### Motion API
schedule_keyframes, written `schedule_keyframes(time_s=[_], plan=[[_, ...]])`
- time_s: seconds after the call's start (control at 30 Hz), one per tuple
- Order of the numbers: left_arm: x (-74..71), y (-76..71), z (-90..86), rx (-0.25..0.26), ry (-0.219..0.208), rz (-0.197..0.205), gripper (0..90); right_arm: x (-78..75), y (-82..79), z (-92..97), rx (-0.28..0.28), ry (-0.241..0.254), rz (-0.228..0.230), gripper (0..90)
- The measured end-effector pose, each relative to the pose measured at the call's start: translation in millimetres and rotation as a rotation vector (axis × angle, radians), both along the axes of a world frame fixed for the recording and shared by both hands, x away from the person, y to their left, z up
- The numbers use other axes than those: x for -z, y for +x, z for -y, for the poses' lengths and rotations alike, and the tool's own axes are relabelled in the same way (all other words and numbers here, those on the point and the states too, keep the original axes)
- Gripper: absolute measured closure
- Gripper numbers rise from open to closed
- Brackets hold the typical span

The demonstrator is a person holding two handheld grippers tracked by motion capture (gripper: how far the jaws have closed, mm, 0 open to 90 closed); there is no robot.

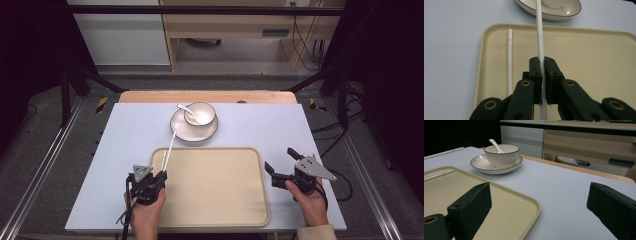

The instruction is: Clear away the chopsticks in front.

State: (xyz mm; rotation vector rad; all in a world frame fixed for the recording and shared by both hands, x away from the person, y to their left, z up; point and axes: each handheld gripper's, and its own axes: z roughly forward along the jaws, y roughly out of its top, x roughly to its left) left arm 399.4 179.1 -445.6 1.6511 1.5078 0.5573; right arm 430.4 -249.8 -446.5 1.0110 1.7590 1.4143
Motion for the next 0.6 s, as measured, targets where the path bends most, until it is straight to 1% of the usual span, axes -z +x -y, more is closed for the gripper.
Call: schedule_keyframes(time_s=[0.07, 0.1, 0.2, 0.27, 0.43, 0.6], plan=[[4.5, -4.3, 1.7, 0.002, 0.002, -0.009, 85.2, 0.2, 0.2, -0.8, -0.001, -0.002, -0.001, 5.9], [7.1, -6.6, 2.6, -0.005, -0.005, -0.009, 85.2, 0.2, 0.3, -1.0, -0.002, -0.004, -0.002, 5.9], [14.1, -14.8, 3.1, -0.006, 0.009, -0.024, 85.2, 0.5, 0.3, -1.3, -0.004, -0.003, -0.005, 5.9], [17.5, -18.2, 2.5, -0.016, 0.002, -0.028, 85.2, 0.7, 0.4, -1.0, -0.003, -0.002, -0.001, 5.9], [22.4, -24.9, -1.3, -0.031, 0.013, -0.040, 85.2, 0.8, 0.3, -0.7, -0.003, -0.002, -0.002, 5.9], [24.6, -26.4, -4.3, -0.041, 0.009, -0.047, 85.2, 0.8, 0.3, -1.3, -0.004, -0.005, -0.007, 5.9]])
